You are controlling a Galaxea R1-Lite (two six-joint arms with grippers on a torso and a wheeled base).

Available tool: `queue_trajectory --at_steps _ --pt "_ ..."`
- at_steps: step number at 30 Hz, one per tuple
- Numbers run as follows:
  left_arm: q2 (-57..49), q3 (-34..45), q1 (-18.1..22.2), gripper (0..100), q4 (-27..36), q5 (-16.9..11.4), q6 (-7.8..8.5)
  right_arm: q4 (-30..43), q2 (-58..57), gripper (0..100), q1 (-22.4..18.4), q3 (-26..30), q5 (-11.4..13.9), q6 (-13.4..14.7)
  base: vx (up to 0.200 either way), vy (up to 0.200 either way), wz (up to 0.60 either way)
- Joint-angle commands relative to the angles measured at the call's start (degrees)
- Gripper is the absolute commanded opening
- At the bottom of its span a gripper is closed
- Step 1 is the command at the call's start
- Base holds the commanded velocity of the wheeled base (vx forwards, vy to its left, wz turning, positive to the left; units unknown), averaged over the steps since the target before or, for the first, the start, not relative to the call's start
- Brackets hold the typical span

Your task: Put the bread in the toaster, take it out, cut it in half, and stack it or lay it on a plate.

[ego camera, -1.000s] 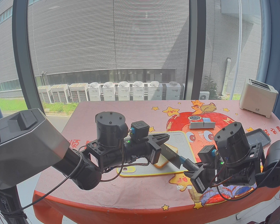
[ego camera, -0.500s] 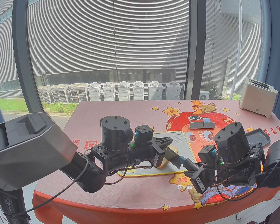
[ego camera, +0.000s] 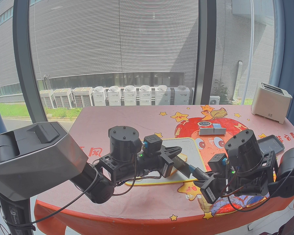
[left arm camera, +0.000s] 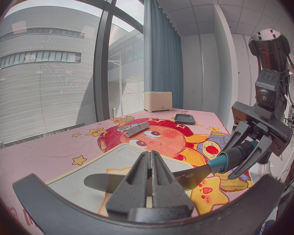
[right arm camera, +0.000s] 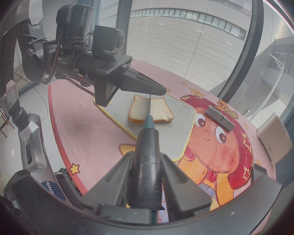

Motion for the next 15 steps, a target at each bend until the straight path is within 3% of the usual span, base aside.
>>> queue_trajectory --at_steps 1,15 --pt "0.89 0.17 0.00 0 0.18 -0.01 0.02 0.01 0.01 0 0.01 0.10 0.00 -0.09 0.000 0.000 0.00" --pt "1.94 0.26 0.00 0 -0.26 -0.01 0.02 0.10 0.10 0 0.01 0.19 0.00 0.00 0.000 0.000 0.00"
